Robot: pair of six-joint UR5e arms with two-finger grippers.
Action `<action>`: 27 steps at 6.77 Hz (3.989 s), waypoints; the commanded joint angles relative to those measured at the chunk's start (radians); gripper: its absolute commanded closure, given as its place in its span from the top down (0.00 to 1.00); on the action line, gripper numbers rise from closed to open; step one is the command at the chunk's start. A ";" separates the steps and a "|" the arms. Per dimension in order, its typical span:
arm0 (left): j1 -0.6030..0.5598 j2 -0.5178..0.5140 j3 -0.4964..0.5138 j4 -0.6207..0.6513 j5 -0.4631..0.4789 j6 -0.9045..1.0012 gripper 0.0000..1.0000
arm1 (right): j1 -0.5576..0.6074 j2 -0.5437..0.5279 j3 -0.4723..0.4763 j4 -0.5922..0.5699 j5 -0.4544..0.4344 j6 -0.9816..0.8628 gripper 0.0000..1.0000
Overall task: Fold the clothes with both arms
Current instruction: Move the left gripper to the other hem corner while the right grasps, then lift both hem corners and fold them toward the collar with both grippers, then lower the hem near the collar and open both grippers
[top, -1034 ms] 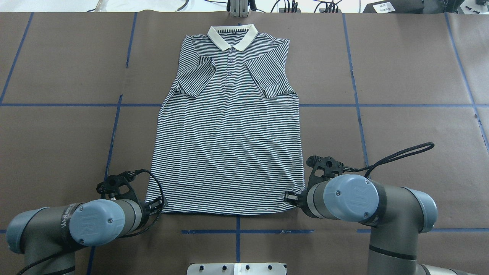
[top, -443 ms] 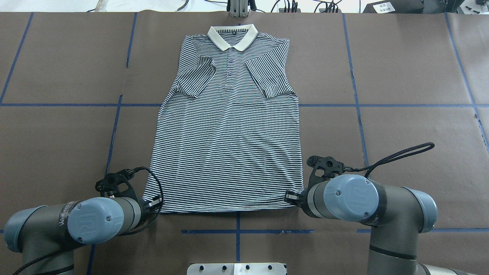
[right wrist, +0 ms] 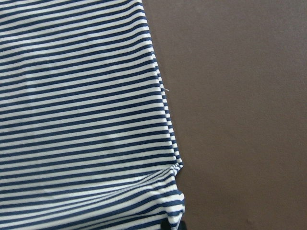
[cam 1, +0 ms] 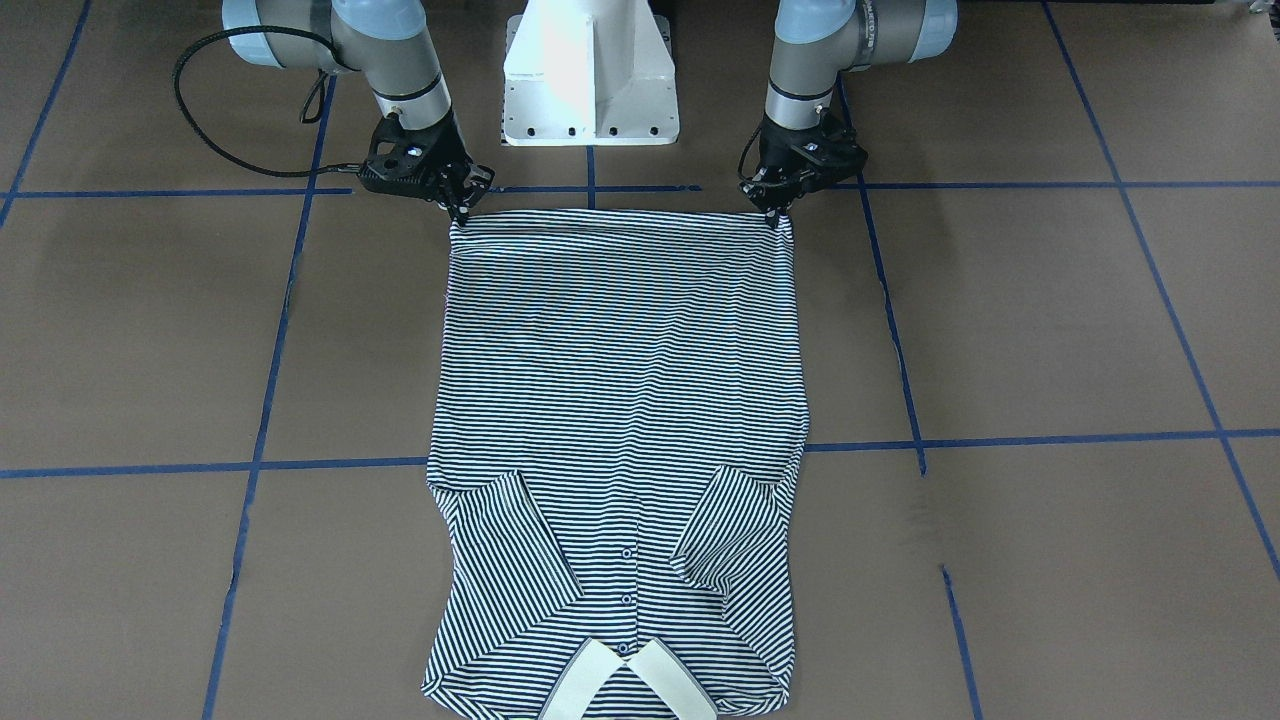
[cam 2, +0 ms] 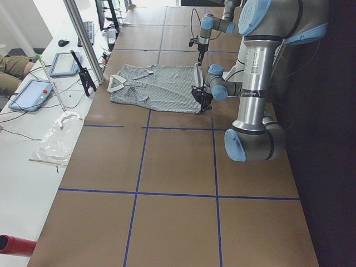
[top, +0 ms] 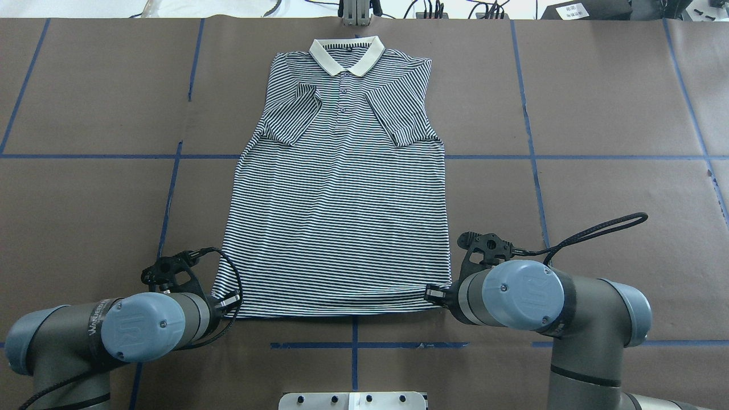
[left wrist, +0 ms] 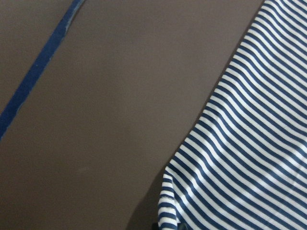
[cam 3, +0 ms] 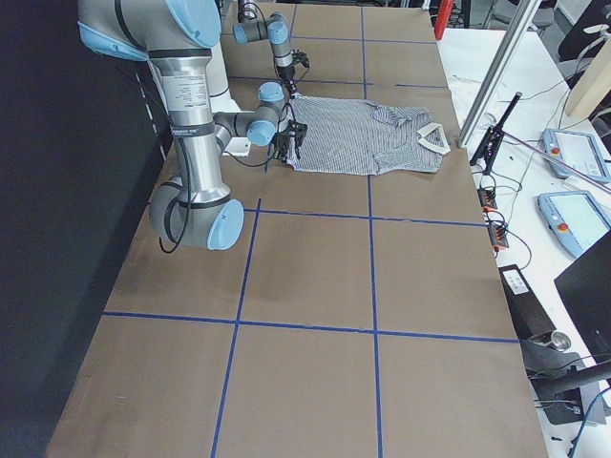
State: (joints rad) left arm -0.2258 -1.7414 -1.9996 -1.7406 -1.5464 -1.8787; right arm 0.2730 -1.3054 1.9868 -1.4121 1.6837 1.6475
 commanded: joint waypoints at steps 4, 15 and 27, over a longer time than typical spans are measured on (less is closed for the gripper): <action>0.015 0.002 -0.097 0.001 0.002 0.007 0.00 | 0.018 -0.056 0.099 0.001 0.069 -0.009 0.00; -0.267 -0.209 -0.219 0.312 -0.121 0.197 0.00 | 0.435 0.162 0.012 0.007 0.215 -0.281 0.00; -0.520 -0.374 0.424 -0.178 -0.121 0.326 0.00 | 0.532 0.489 -0.709 0.308 0.205 -0.278 0.00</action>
State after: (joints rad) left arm -0.7459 -2.1057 -1.5760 -1.9212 -1.6658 -1.5508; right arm 0.8044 -0.8226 1.2894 -1.1151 1.8883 1.3698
